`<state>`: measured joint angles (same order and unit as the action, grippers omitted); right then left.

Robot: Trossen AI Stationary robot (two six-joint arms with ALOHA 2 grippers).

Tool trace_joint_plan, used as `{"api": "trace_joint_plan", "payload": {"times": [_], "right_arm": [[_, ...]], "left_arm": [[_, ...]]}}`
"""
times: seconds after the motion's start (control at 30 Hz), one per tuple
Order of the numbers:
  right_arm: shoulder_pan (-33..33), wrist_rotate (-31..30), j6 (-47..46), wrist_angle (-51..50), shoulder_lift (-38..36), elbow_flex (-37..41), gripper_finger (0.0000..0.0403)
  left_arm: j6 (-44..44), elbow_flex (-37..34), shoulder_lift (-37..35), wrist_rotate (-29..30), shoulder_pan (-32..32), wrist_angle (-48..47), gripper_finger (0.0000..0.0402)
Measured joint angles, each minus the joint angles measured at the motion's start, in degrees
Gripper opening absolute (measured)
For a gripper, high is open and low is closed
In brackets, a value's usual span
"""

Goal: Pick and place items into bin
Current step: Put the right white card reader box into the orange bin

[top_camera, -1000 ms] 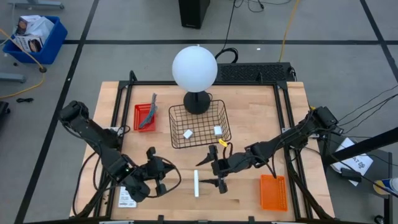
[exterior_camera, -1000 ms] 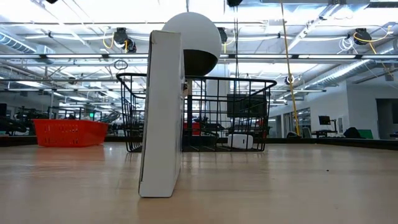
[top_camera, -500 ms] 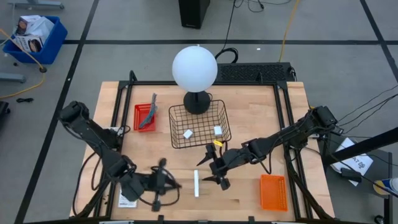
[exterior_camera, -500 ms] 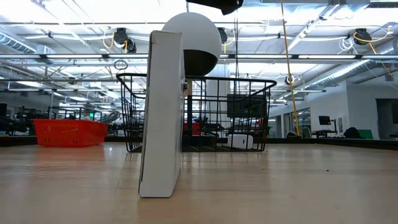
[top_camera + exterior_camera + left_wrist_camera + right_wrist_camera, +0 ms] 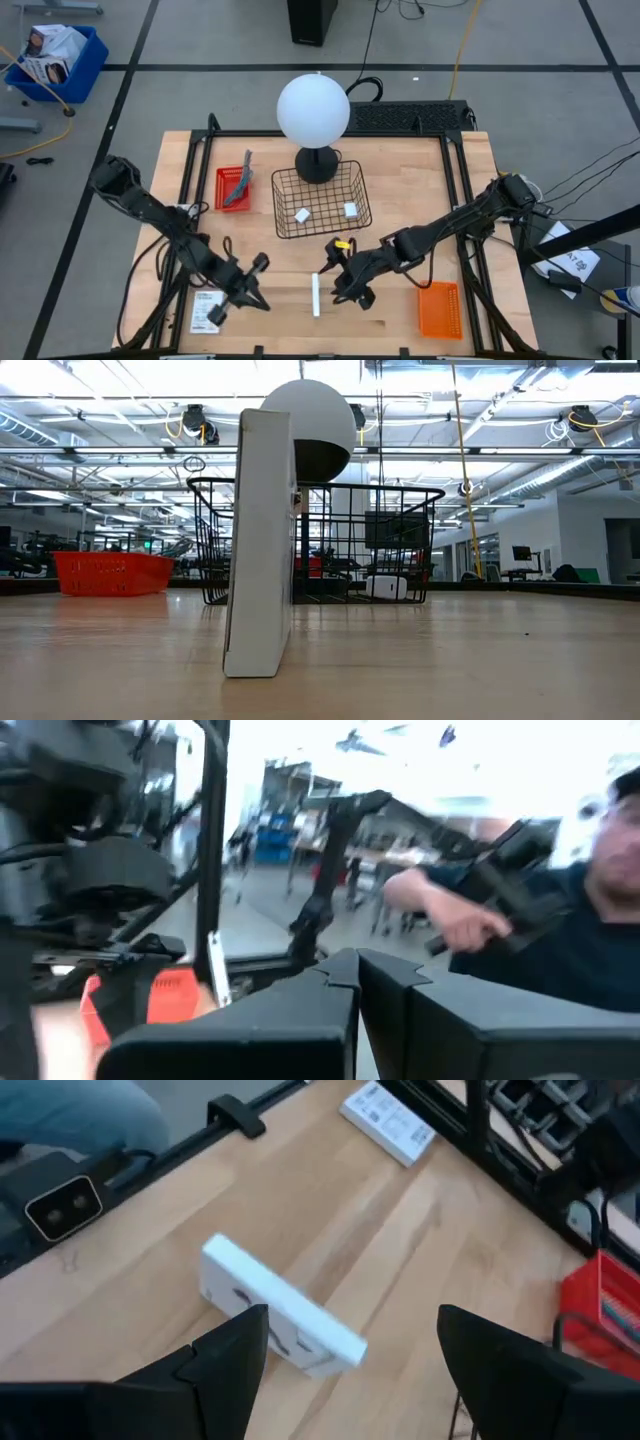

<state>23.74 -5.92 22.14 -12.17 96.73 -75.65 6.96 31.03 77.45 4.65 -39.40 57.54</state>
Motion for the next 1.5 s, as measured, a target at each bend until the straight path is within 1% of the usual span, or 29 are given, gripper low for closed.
{"api": "trace_joint_plan", "payload": {"times": [0.07,0.17,0.3,0.43,0.7,1.1,1.17,1.27,1.37,1.5], "right_arm": [[0.1,0.2,1.5,-1.7,1.2,-1.6,0.0281],[0.0,0.1,4.3,-5.1,4.2,-4.6,0.0281],[0.3,0.1,9.6,-7.5,8.2,-8.2,0.0281],[0.8,0.1,14.8,-8.8,11.5,-10.9,0.0281],[1.1,-0.2,22.3,-16.9,17.0,-17.4,0.0281],[1.1,0.0,30.5,-18.6,18.3,-18.0,0.0281],[1.0,0.4,30.1,-19.8,18.5,-17.9,0.0281],[0.1,2.9,26.9,-18.9,18.4,-17.9,0.0281],[-0.2,1.6,27.5,-18.9,18.4,-18.0,0.0281],[-0.1,1.2,29.2,-17.4,19.3,-18.0,0.0281]], "left_arm": [[0.9,-4.3,-0.3,-0.4,0.1,6.0,0.0008],[2.2,-8.8,-0.3,0.0,0.1,12.6,0.0008],[3.2,-11.9,-0.2,0.2,0.4,16.7,0.0008],[3.7,-12.3,-0.2,0.1,0.4,17.1,0.0008],[4.0,-12.3,-0.2,-0.2,0.2,16.2,0.0008],[4.0,-12.3,-0.2,-0.2,0.2,15.9,0.0008],[4.0,-12.3,-0.2,-0.2,0.2,15.8,0.0008],[3.8,-12.3,-0.2,-0.2,0.2,15.5,0.0008],[3.7,-12.3,-0.2,-0.2,0.4,15.4,0.0008],[3.7,-12.3,-0.2,-0.3,0.4,15.3,0.0008]]}}
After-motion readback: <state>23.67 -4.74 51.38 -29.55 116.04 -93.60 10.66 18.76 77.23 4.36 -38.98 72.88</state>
